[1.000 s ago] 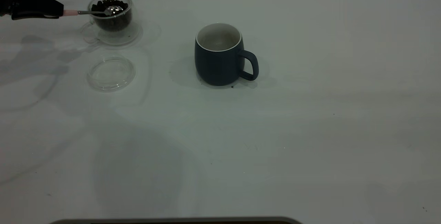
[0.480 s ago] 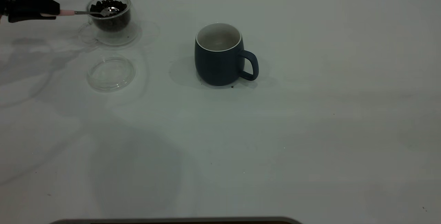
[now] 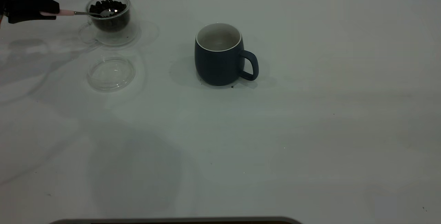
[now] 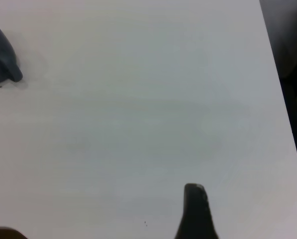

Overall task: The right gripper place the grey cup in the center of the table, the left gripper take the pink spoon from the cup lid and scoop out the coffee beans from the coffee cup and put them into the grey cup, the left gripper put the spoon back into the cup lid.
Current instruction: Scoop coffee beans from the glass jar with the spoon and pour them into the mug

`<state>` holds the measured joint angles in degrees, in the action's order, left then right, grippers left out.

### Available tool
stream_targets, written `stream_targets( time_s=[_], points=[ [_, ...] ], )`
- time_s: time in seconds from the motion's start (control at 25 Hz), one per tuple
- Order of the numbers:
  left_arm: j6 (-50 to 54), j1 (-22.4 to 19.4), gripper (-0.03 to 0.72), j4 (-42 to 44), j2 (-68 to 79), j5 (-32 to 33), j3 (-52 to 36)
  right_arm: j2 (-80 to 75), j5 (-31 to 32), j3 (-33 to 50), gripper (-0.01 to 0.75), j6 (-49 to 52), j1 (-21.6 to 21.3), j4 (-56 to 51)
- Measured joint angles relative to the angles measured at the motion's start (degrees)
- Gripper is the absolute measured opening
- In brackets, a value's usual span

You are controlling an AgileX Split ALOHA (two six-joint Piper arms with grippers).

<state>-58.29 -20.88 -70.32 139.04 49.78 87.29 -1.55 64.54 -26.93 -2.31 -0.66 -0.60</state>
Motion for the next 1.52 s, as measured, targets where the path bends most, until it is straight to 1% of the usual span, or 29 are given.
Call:
stream_targets(
  time_s=[0.36, 0.6, 1.04, 1.52],
  points=[
    [2.6, -1.6, 0.126, -0.5, 0.2, 4.0, 0.0, 0.0, 0.0, 0.0, 0.591, 0.0, 0.0, 0.0],
    [2.7, -2.3, 0.126, -1.5, 1.2, 5.1, 0.0, 0.0, 0.0, 0.0, 0.591, 0.0, 0.0, 0.0],
    [0.8, -4.0, 0.126, -6.9, 4.2, 8.9, 0.0, 0.0, 0.0, 0.0, 0.591, 0.0, 0.0, 0.0],
    [0.3, -6.2, 0.126, -7.4, 4.2, 14.1, 0.0, 0.0, 0.0, 0.0, 0.591, 0.0, 0.0, 0.0]
  ],
)
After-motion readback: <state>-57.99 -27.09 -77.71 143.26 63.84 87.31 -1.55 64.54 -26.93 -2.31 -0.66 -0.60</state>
